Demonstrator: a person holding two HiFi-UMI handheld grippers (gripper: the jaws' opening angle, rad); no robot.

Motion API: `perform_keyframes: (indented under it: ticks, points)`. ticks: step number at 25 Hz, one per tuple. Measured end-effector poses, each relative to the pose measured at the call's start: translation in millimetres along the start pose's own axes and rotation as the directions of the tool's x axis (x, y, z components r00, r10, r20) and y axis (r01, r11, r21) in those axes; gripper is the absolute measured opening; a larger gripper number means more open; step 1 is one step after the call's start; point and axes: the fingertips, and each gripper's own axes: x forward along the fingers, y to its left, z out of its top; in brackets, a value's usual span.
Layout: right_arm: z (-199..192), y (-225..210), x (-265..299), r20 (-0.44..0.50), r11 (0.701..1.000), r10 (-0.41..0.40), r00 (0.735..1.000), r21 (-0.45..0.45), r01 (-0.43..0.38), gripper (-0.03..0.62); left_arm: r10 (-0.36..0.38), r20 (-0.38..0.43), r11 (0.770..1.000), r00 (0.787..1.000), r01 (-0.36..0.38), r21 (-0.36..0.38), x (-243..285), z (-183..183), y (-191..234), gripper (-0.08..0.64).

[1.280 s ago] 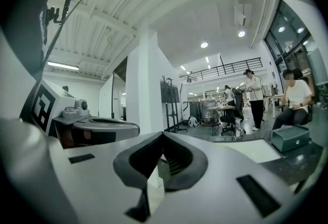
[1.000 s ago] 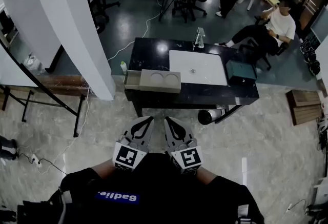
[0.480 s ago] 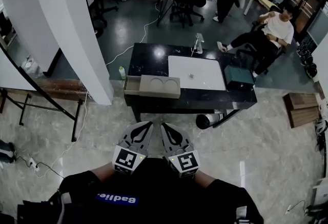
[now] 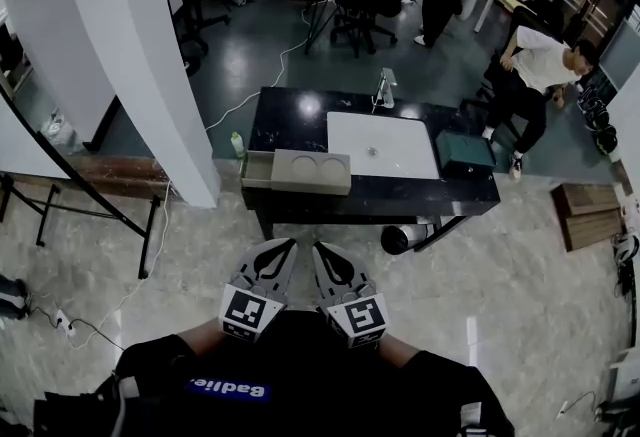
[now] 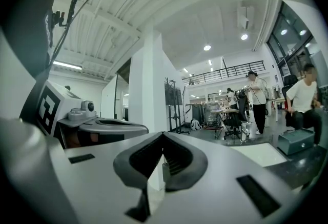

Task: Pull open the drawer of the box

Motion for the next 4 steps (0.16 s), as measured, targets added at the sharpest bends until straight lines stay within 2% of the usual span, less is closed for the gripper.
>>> perform_keyframes:
  ticks: [4]
  points:
    - [-1.2,2.8,-1.3,-0.005,1.0,0.005,1.0,0.0,-0.005,0.0,-0.002,0.001,1.0,1.0,0.002,0.008,-1.8,0.0,-1.2,0.0]
